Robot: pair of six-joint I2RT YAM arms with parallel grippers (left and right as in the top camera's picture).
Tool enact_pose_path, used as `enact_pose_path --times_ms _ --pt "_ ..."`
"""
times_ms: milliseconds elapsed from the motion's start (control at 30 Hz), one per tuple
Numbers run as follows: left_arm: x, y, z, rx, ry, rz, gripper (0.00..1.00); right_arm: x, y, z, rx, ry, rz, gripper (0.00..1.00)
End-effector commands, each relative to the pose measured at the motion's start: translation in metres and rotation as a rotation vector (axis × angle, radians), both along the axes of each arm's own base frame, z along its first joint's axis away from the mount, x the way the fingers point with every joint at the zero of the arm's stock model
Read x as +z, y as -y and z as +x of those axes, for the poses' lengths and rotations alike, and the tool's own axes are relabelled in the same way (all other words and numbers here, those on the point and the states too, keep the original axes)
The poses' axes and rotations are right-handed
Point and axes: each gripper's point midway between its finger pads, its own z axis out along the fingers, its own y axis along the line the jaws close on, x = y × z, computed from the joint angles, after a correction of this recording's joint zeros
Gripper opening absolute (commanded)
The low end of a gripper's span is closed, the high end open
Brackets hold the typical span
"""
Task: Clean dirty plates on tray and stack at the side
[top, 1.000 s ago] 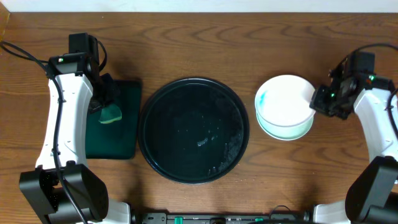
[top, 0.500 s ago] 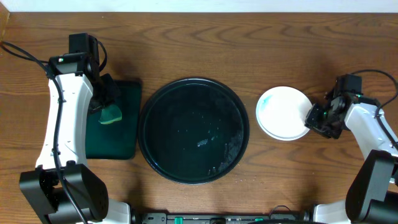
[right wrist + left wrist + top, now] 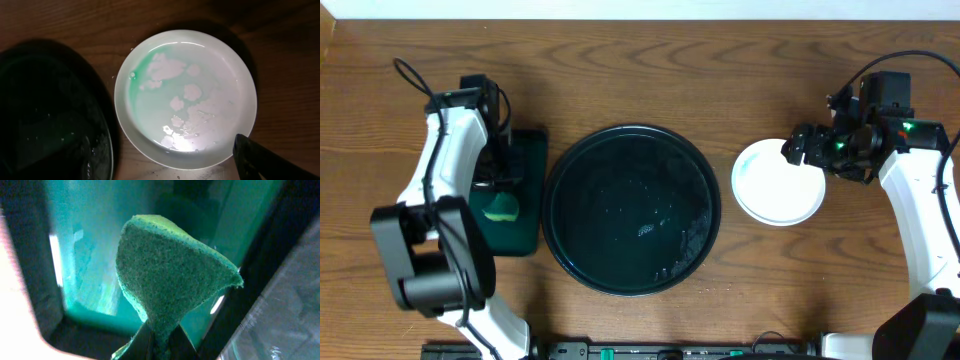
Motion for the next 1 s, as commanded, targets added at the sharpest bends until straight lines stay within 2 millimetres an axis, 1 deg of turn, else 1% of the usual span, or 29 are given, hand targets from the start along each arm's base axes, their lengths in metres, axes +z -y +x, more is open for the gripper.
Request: enact_pose_path --times_ms 0,33,67,133,167,233,300,367,400,433,467,533,567,600,633,667,700,733,767,800,867,900,933,967 --pt "-0.024 -0.004 0.008 -0.052 -0.027 0.0 0.07 0.004 -0.004 0.002 0.04 0.02 -0.008 0.88" --pt "-0.028 -0.004 0.012 -0.053 -0.018 0.002 0.08 0.004 -0.004 0.001 0.045 0.019 -0.008 0.88" --pt "-0.028 -0.004 0.012 -0.053 -0.017 0.002 0.24 0.004 -0.006 0.001 0.05 0.018 -0.006 0.88" --pt "-0.025 -0.006 0.013 -0.064 -0.013 0.011 0.63 0.005 -0.009 0.001 0.066 0.023 -0.005 0.88" --pt "-0.022 -0.008 0.012 -0.066 -0.009 0.021 0.69 0.007 -0.013 0.002 0.082 0.029 -0.008 0.88" --pt "-0.003 -0.008 0.012 -0.066 0.032 0.028 0.69 0.011 -0.019 0.004 0.111 0.043 -0.013 0.89" --pt "0.027 -0.008 0.014 -0.064 0.119 0.042 0.7 0.017 -0.028 0.006 0.143 0.06 -0.016 0.89" --pt "0.069 -0.001 0.016 -0.057 0.265 0.026 0.7 0.024 -0.037 0.007 0.186 0.076 -0.022 0.91" --pt "0.09 0.002 0.019 -0.042 0.35 0.021 0.7 0.031 -0.042 0.006 0.205 0.076 -0.024 0.91" --pt "0.108 0.003 0.023 -0.043 0.424 0.024 0.7 0.035 -0.044 0.004 0.21 0.077 -0.024 0.91" --pt "0.125 0.003 0.022 -0.045 0.484 0.034 0.7 0.043 -0.047 0.003 0.218 0.085 -0.025 0.91" --pt "0.143 0.003 0.017 -0.045 0.541 0.043 0.71 0.059 -0.05 0.001 0.236 0.123 -0.03 0.91" --pt "0.154 0.004 0.013 -0.046 0.573 0.049 0.71 0.074 -0.052 -0.001 0.251 0.165 -0.036 0.91" --pt "0.161 0.004 0.01 -0.046 0.596 0.052 0.71 0.085 -0.053 -0.002 0.257 0.199 -0.04 0.92" --pt "0.169 0.005 0.008 -0.046 0.619 0.056 0.71 0.105 -0.052 -0.006 0.256 0.257 -0.044 0.93" --pt "0.172 0.005 0.006 -0.047 0.631 0.058 0.71 0.123 -0.052 -0.011 0.254 0.308 -0.047 0.99" --pt "0.176 0.005 0.005 -0.047 0.643 0.06 0.71 0.135 -0.052 -0.016 0.253 0.347 -0.05 0.99" --pt "0.179 0.005 0.004 -0.047 0.652 0.062 0.71 0.153 -0.05 -0.023 0.247 0.406 -0.062 0.99" --pt "0.18 0.005 0.003 -0.047 0.656 0.062 0.71 0.163 -0.047 -0.028 0.24 0.442 -0.071 0.99" --pt "0.18 0.005 0.003 -0.047 0.657 0.062 0.71 0.181 -0.043 -0.038 0.226 0.504 -0.09 0.99" --pt "0.179 0.005 0.003 -0.047 0.653 0.062 0.71 0.208 -0.042 -0.061 0.221 0.597 -0.096 0.99" --pt "0.179 0.005 0.003 -0.047 0.653 0.062 0.71 0.215 -0.041 -0.068 0.22 0.62 -0.097 0.99" --pt "0.179 0.005 0.003 -0.047 0.653 0.062 0.71 0.225 -0.041 -0.081 0.218 0.659 -0.1 0.99" --pt "0.179 0.005 0.003 -0.047 0.653 0.062 0.71 0.227 -0.035 -0.094 0.23 0.667 -0.142 0.99"
